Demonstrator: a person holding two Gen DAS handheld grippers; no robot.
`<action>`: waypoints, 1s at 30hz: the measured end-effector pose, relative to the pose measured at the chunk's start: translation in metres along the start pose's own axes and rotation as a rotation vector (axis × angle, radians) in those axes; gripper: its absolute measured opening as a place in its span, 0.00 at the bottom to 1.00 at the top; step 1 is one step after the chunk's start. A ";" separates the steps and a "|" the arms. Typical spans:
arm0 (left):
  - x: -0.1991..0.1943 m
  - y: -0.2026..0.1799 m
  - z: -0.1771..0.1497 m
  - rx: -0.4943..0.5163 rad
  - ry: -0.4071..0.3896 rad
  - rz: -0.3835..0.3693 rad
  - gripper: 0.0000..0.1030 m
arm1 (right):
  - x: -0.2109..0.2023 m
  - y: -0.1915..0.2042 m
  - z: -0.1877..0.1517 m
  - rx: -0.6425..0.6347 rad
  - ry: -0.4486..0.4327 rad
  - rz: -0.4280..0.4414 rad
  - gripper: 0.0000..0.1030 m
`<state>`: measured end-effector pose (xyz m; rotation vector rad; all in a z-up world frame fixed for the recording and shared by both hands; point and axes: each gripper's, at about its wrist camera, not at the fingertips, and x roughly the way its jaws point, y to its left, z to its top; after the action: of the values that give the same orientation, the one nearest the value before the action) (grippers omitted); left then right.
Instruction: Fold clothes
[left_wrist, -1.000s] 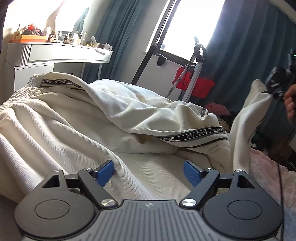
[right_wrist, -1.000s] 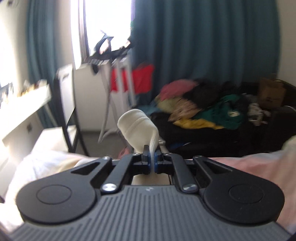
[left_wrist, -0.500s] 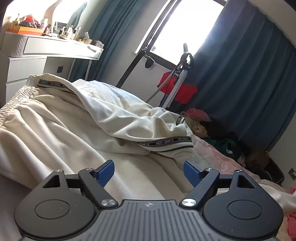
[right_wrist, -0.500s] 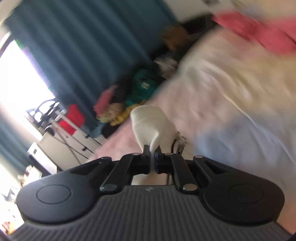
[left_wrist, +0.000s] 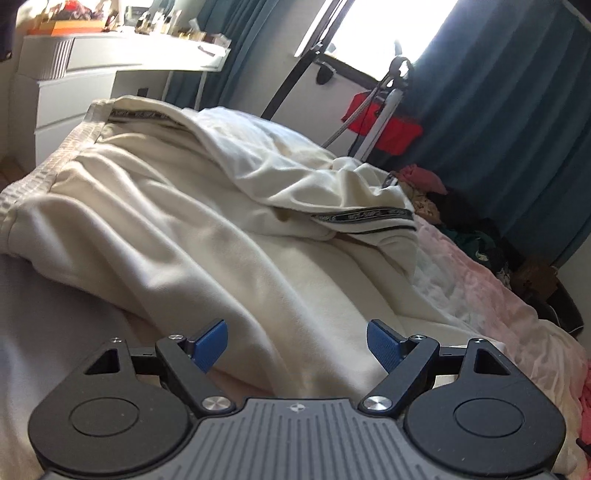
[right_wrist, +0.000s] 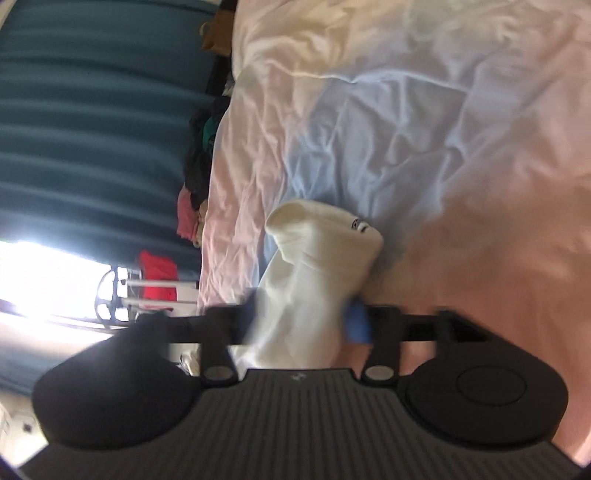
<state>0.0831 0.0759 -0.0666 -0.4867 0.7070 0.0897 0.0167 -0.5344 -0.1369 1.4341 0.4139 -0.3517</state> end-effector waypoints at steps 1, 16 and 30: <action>0.001 0.005 0.002 -0.020 0.025 0.011 0.82 | 0.001 -0.004 -0.001 0.012 0.005 -0.003 0.76; 0.018 0.144 0.033 -0.704 0.207 0.014 0.85 | 0.048 -0.014 0.006 -0.056 -0.018 -0.192 0.18; -0.060 0.188 0.100 -0.612 0.065 0.012 0.14 | 0.021 -0.002 0.035 -0.126 -0.250 -0.142 0.08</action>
<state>0.0522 0.2925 -0.0374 -1.0743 0.7423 0.3074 0.0359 -0.5691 -0.1457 1.2235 0.3286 -0.6026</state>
